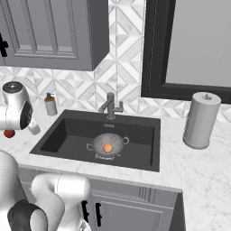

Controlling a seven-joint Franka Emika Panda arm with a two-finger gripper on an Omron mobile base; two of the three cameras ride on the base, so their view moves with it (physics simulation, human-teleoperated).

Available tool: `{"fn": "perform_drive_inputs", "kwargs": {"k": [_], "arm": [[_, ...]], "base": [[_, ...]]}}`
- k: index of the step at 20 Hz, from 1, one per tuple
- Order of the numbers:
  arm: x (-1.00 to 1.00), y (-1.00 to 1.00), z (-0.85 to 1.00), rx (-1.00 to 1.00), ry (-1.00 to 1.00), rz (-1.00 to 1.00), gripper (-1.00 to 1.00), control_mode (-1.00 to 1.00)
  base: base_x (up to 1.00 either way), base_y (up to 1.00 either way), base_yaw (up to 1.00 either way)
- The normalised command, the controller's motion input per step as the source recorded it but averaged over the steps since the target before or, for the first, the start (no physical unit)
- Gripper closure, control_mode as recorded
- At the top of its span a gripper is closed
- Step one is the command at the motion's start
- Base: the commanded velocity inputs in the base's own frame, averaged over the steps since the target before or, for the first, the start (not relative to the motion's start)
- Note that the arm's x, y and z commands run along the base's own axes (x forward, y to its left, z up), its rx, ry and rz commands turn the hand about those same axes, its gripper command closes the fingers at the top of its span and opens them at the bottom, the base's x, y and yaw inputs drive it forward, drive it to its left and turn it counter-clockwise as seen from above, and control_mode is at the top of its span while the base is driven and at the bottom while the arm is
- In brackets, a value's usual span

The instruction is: Put the colander in the sink, put the peach, apple in the colander, and turn on the sink faucet and pour water over the colander.

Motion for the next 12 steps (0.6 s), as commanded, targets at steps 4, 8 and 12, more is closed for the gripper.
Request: {"fn": "perform_drive_inputs", "kwargs": {"k": [4,8,12], "arm": [[0.36,0.79,-0.03,-0.24,0.25,0.28,-1.0,-1.0],[0.33,0.78,-0.29,-0.17,0.06,0.15,-1.0,-1.0],[0.2,0.72,-0.51,-0.08,0.0,0.08,-1.0,-1.0]], "base": [[0.0,0.0,0.0],[0.0,0.0,0.0],[0.0,0.0,0.0]]}}
